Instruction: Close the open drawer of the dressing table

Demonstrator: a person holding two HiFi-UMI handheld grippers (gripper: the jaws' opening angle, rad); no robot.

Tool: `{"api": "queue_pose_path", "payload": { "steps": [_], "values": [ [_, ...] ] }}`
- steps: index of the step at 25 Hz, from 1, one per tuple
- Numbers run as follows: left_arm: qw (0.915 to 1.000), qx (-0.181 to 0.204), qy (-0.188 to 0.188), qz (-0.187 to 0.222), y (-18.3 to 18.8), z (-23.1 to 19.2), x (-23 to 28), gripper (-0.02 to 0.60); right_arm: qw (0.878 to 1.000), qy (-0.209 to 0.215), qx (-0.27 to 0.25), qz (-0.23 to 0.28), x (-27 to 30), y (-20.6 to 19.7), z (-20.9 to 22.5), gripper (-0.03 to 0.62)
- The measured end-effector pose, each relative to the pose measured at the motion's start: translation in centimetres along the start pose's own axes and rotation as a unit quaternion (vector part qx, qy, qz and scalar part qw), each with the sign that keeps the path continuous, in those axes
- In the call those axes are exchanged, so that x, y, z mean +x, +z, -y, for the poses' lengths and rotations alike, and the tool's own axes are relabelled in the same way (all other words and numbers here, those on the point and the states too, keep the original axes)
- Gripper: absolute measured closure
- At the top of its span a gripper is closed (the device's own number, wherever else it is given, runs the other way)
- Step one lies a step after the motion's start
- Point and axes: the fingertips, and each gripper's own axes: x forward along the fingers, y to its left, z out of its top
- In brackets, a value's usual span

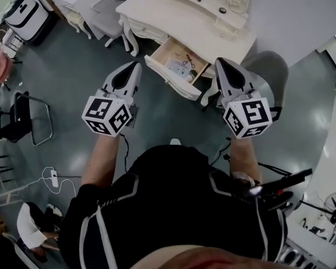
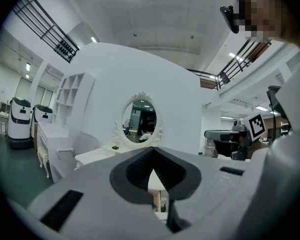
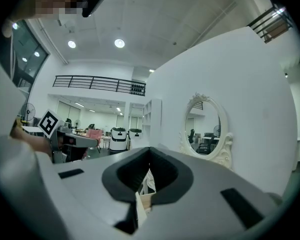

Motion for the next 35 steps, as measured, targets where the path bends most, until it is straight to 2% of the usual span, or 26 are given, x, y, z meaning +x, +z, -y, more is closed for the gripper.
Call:
{"api": "queue_pose_path", "payload": {
  "steps": [3, 5, 9, 13, 19, 23, 29, 35],
  "values": [
    [1.0000, -0.001, 0.004, 0.001, 0.0, -0.1, 2.7, 0.578, 1.000, 0.006, -0.005, -0.003, 1.0, -0.4, 2.4, 0.591],
    [1.0000, 0.005, 0.000, -0.007, -0.1, -0.2, 4.1, 0.578, 1.000, 0.002, 0.010, -0.003, 1.4, -1.0, 3.3, 0.589],
    [0.9994, 0.016, -0.028, -0.010, 0.1, -0.8, 6.5, 0.578, 1.000, -0.006, 0.026, -0.003, 2.2, -1.4, 4.0, 0.591],
    [0.9968, 0.044, -0.065, -0.014, -0.1, -1.7, 8.6, 0.578, 0.999, -0.037, 0.024, -0.012, 3.9, -2.0, 4.5, 0.589],
    [0.9919, 0.048, -0.115, -0.024, -0.5, -5.8, 11.1, 0.578, 0.995, -0.093, 0.020, -0.027, 7.2, -3.1, 3.8, 0.589],
    [0.9880, 0.066, -0.135, -0.036, -1.0, -9.0, 12.6, 0.578, 0.991, -0.124, 0.025, -0.043, 9.4, -4.5, 3.2, 0.589],
    [0.9796, 0.075, -0.176, -0.061, -4.3, -12.8, 14.4, 0.578, 0.981, -0.170, 0.044, -0.077, 12.0, -8.7, 2.1, 0.589],
    [0.9685, 0.071, -0.218, -0.097, -9.3, -15.3, 15.0, 0.577, 0.970, -0.201, 0.071, -0.112, 13.4, -14.1, 0.1, 0.589]
  ]
}}
